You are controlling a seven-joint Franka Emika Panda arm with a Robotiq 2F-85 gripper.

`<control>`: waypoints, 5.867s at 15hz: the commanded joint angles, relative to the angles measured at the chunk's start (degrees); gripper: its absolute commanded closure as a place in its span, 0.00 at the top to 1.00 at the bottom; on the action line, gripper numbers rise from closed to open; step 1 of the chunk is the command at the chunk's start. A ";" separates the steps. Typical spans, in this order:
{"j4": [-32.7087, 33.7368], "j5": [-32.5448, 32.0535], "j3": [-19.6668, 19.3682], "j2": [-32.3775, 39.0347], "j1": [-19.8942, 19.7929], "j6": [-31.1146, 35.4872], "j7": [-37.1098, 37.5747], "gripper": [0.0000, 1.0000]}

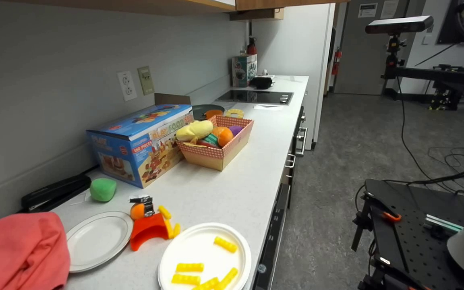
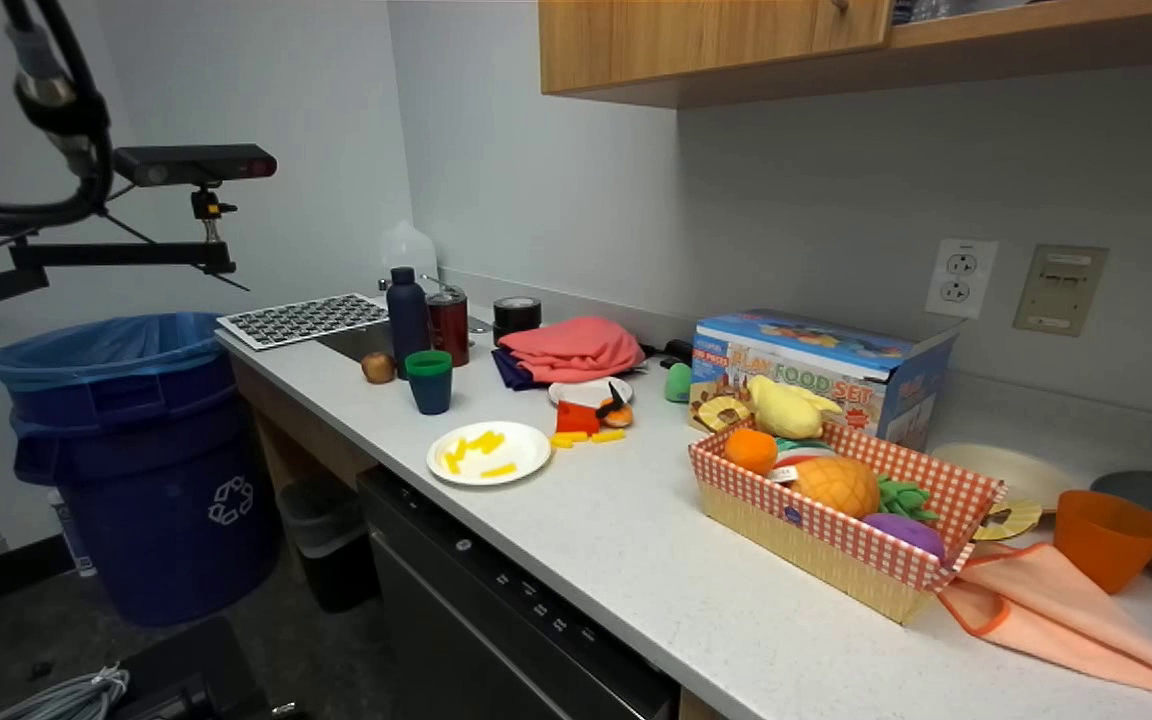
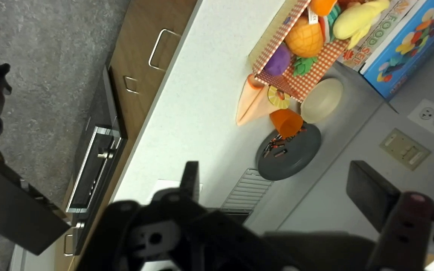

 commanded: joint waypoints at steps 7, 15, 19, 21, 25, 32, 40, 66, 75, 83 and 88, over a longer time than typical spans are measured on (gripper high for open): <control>7.77 4.04 -3.83 6.18 -3.29 -0.93 4.47 1.00; 21.04 13.73 -15.75 18.13 -7.02 2.94 8.88 1.00; 27.20 20.49 -19.66 22.74 -6.67 6.48 13.44 1.00; 29.58 22.74 -20.84 24.77 -6.55 8.93 16.44 1.00; 33.87 24.85 -22.54 28.81 -6.38 13.49 22.51 1.00; 34.79 23.99 -22.96 30.66 -6.14 16.68 26.64 1.00; 41.22 28.06 -25.12 37.47 -6.63 18.12 32.81 1.00; 50.38 52.26 -25.35 42.94 -11.71 -13.19 9.25 1.00; 46.67 44.72 -18.59 33.26 -6.72 -15.37 6.86 1.00; 44.01 41.44 -10.44 28.98 -2.57 -14.82 8.03 1.00; 44.35 41.78 -7.50 28.41 -0.08 -14.87 9.08 1.00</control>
